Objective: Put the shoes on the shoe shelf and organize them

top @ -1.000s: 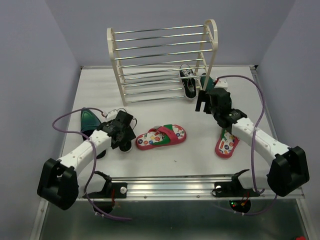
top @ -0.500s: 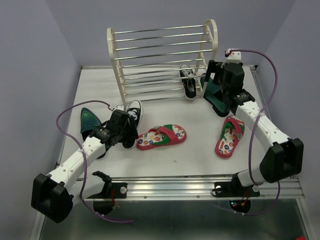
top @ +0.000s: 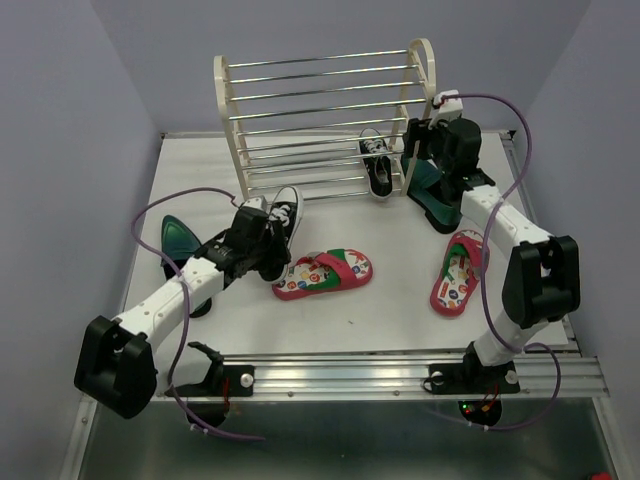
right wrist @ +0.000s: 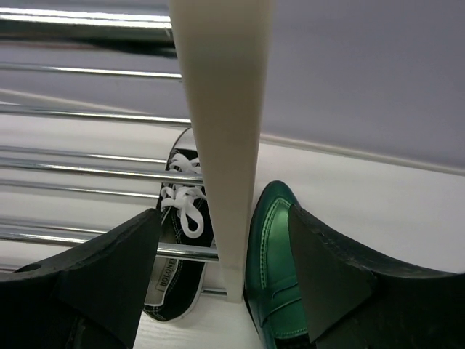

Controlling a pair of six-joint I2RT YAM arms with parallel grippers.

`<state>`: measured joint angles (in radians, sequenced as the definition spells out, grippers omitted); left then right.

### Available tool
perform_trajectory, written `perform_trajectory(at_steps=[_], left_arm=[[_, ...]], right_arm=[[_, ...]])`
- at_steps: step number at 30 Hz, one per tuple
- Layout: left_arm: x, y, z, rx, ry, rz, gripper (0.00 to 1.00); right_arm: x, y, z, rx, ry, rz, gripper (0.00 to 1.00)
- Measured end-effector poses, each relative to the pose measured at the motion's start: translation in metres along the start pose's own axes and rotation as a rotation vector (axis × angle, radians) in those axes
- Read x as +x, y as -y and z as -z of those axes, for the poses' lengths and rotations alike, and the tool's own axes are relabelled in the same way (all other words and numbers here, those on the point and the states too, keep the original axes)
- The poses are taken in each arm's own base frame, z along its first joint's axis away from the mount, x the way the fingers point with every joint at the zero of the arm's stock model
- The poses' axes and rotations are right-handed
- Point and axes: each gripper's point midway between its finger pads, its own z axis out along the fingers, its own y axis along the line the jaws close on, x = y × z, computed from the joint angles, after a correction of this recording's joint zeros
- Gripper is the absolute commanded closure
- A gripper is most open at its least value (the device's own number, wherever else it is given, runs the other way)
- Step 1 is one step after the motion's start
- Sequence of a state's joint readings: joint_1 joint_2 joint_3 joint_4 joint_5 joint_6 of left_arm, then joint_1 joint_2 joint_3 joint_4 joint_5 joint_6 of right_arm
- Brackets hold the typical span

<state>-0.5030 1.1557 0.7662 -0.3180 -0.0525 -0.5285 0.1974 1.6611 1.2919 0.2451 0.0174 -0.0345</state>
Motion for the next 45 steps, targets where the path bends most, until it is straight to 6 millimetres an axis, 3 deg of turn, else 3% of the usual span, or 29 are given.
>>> perform_trajectory(at_steps=[4, 8, 13, 17, 19, 24, 38, 45], left_arm=[[0.000, 0.001, -0.010, -0.007, -0.010, -0.002, 1.00], [-0.003, 0.004, -0.016, -0.005, -0.008, -0.001, 1.00], [-0.016, 0.014, -0.028, 0.007, 0.010, 0.004, 1.00], [-0.024, 0.021, -0.036, 0.014, 0.021, 0.016, 1.00], [-0.029, 0.025, -0.041, 0.019, 0.028, 0.025, 1.00], [-0.042, 0.035, -0.053, 0.018, 0.036, 0.044, 1.00], [-0.057, 0.048, -0.095, -0.021, 0.021, 0.120, 1.00], [-0.088, 0.070, -0.125, -0.020, 0.080, 0.198, 1.00]], right_arm=[[-0.015, -0.005, -0.003, -0.039, 0.063, -0.002, 0.33], [-0.028, -0.008, -0.007, -0.059, 0.123, -0.003, 0.52], [-0.022, -0.011, -0.015, -0.071, 0.130, -0.021, 0.73], [-0.020, -0.010, -0.015, -0.080, 0.135, -0.034, 0.83], [-0.020, -0.011, -0.012, -0.086, 0.143, -0.035, 0.93], [-0.019, -0.015, -0.002, -0.104, 0.140, -0.048, 0.99], [-0.017, -0.026, 0.015, -0.163, 0.129, -0.091, 0.99], [-0.014, -0.027, 0.024, -0.165, 0.121, -0.125, 0.99]])
